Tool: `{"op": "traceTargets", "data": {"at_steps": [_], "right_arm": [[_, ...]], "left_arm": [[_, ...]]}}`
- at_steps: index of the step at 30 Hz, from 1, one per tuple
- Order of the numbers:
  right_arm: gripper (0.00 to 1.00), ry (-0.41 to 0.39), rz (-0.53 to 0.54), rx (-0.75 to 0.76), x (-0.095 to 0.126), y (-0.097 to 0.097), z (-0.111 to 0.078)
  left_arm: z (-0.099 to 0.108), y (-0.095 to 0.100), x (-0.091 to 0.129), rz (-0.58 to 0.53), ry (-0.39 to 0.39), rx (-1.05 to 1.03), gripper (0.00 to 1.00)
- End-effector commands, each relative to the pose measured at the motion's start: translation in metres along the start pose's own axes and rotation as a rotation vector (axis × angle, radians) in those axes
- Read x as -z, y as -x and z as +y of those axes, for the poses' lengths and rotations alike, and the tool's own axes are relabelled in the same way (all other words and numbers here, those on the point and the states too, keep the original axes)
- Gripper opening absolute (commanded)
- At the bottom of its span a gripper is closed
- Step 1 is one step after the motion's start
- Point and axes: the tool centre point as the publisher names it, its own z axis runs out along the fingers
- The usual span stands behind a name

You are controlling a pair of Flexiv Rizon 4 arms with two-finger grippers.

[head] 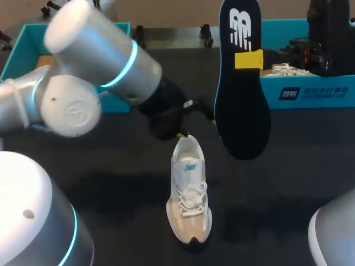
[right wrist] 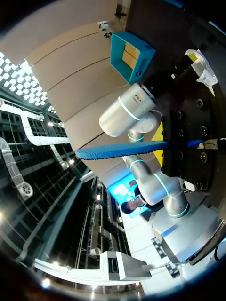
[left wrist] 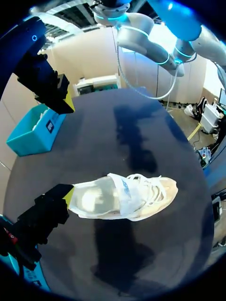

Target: Take the shoe out of the shoebox, open the shoe tongue, remove and reinsert the insole, then place the shoe into the shoebox

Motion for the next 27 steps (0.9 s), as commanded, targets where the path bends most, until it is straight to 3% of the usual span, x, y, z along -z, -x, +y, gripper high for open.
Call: {"op": "traceTargets", "data": {"at_steps": [1, 3, 9, 17, 27], "right_arm": [[0.0, -0.003, 0.002, -0.002, -0.003, 0.002, 0.002], [0.0, -0.003, 0.002, -0.002, -0.003, 0.002, 0.002], [0.0, -0.003, 0.002, -0.002, -0.003, 0.002, 0.002], [0.0, -0.003, 0.002, -0.002, -0.003, 0.002, 0.002], [0.0, -0.003, 0.002, -0.002, -0.003, 0.002, 0.002]], "left_arm": [[-0.005, -0.01, 0.015, -0.139, 0.007, -0.004, 1.0], [-0.007, -0.011, 0.015, -0.163, -0.003, 0.005, 1.0], [0.002, -0.012, 0.022, -0.292, 0.085, 0.012, 1.0], [0.014, -0.008, 0.046, -0.514, 0.037, 0.031, 1.0], [0.016, 0.001, 0.071, -0.641, 0.049, -0.012, 1.0]]}}
